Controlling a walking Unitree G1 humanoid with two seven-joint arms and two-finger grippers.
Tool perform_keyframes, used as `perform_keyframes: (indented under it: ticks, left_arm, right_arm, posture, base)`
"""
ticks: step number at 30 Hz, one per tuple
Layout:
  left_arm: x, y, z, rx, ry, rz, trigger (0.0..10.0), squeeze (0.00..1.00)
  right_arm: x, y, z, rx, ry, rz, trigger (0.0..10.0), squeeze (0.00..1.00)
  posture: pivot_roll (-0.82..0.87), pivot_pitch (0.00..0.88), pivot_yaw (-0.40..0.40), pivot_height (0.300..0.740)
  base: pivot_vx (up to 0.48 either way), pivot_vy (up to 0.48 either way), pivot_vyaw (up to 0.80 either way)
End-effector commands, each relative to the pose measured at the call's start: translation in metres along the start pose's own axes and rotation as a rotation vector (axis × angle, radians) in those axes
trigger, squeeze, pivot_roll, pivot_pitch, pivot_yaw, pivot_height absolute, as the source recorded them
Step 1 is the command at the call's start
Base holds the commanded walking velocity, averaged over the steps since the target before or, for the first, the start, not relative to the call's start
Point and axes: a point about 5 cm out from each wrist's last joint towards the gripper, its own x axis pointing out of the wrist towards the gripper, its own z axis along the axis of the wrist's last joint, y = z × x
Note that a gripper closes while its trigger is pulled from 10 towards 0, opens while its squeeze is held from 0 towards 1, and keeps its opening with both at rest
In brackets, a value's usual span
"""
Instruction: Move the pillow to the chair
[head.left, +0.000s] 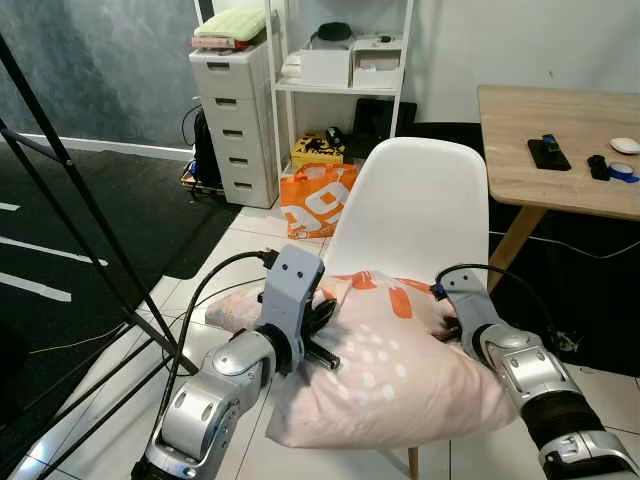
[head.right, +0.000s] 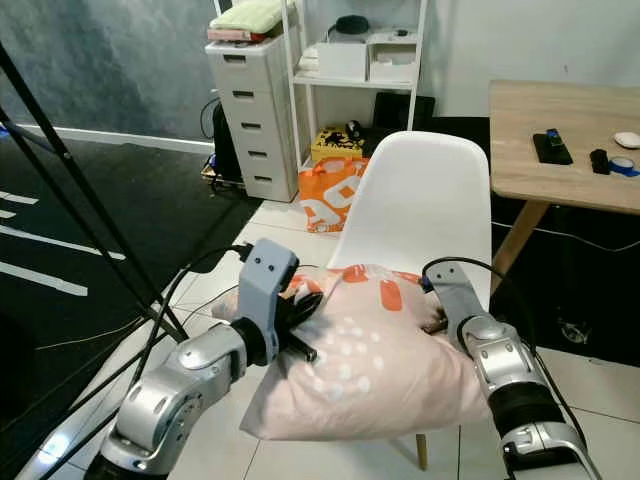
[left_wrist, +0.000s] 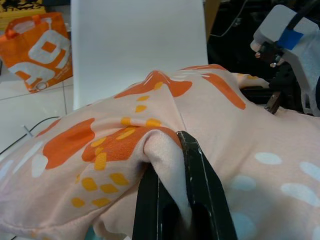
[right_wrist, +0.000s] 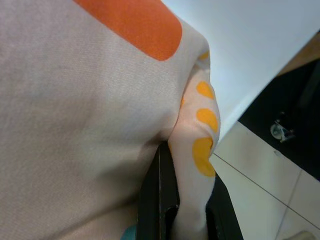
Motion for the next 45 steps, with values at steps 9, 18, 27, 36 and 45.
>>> perform_keyframes:
  ticks: [9,18,27,36,45]
  left_arm:
    - [-0.002,0.002,0.014,0.027,-0.089,0.015,10.0,0.00]
    - [-0.001,0.000,0.014,0.029,-0.098,0.005,10.0,0.00]
    - [-0.001,-0.005,0.014,0.029,-0.107,-0.041,10.0,0.00]
    - [-0.001,-0.007,0.014,0.022,-0.106,-0.047,10.0,0.00]
    - [-0.001,-0.006,0.014,0.017,-0.104,-0.036,10.0,0.00]
  right_arm:
    - [-0.001,0.003,0.001,0.023,-0.028,-0.004,10.0,0.00]
    - [-0.001,0.001,0.002,0.006,-0.033,-0.005,10.0,0.00]
    - [0.000,0.001,0.001,-0.005,-0.027,-0.016,10.0,0.00]
    - [0.000,0.002,0.000,-0.009,-0.017,-0.016,10.0,0.00]
    - [0.000,0.002,-0.002,-0.015,-0.005,-0.017,10.0,0.00]
  posture:
    - [-0.22,0.041,0.055,0.733]
    - [-0.22,0.035,0.053,0.733]
    - [-0.22,0.031,0.052,0.733]
    - [-0.22,0.036,0.052,0.733]
    - [-0.22,0.037,0.050,0.733]
  base:
    - [0.000,0.000,-0.68]
    - [0.000,0.000,-0.76]
    - [0.114,0.000,-0.08]
    - [0.450,0.000,0.00]
    - [0.074,0.000,0.00]
